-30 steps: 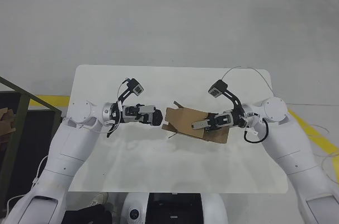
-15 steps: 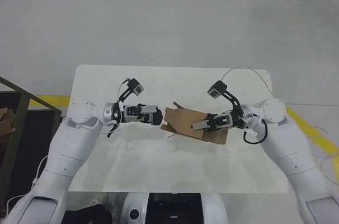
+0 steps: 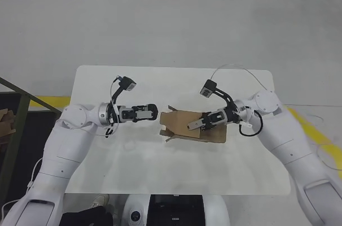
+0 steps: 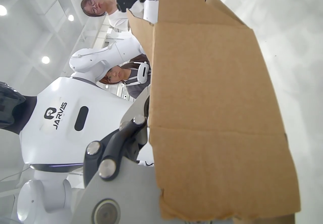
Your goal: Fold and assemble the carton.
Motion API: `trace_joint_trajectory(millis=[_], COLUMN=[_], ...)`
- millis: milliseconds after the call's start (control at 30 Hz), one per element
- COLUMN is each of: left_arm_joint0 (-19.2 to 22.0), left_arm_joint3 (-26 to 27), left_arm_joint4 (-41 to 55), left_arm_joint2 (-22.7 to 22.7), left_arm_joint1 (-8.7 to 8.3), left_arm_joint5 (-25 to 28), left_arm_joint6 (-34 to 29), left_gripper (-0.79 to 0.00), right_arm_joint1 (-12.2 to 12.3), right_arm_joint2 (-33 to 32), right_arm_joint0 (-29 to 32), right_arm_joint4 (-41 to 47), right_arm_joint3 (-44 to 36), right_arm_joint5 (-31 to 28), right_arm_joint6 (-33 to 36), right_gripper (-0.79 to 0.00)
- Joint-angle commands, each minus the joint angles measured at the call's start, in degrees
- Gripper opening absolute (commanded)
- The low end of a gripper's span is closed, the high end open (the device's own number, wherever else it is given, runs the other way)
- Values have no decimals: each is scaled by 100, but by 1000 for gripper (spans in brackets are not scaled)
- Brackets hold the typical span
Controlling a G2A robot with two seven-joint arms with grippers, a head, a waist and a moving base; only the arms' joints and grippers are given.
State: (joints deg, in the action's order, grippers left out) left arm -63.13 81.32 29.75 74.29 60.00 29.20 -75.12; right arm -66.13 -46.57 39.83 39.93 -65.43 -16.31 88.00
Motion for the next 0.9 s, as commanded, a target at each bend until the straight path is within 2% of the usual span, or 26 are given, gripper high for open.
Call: trace_joint_trajectory(millis=[0, 467, 600, 867], left_arm_joint0=[-9, -9, -17, -178], left_arm_joint3=[-9, 24, 36, -376], left_arm_joint4=[26, -62, -946, -2172], left_arm_joint2=[3, 20, 101, 166], left_arm_joint1=[-2, -4, -16, -55], left_arm_joint5=[12, 29, 535, 2212], left_arm_joint6=[14, 116, 758, 2214], left_gripper=[0, 0, 0, 0], right_arm_joint1=[-27, -41, -41, -41], right_arm_joint2=[154, 202, 202, 202], right_arm_joint0=[-139, -230, -230, -230], right_arm_joint4=[-124, -89, -89, -89], right_arm_joint3=[34, 79, 79, 79], right_arm_joint5=[-9, -104, -104, -104], right_arm_joint6=[-9, -103, -103, -103], right_gripper=[-785, -785, -785, -785])
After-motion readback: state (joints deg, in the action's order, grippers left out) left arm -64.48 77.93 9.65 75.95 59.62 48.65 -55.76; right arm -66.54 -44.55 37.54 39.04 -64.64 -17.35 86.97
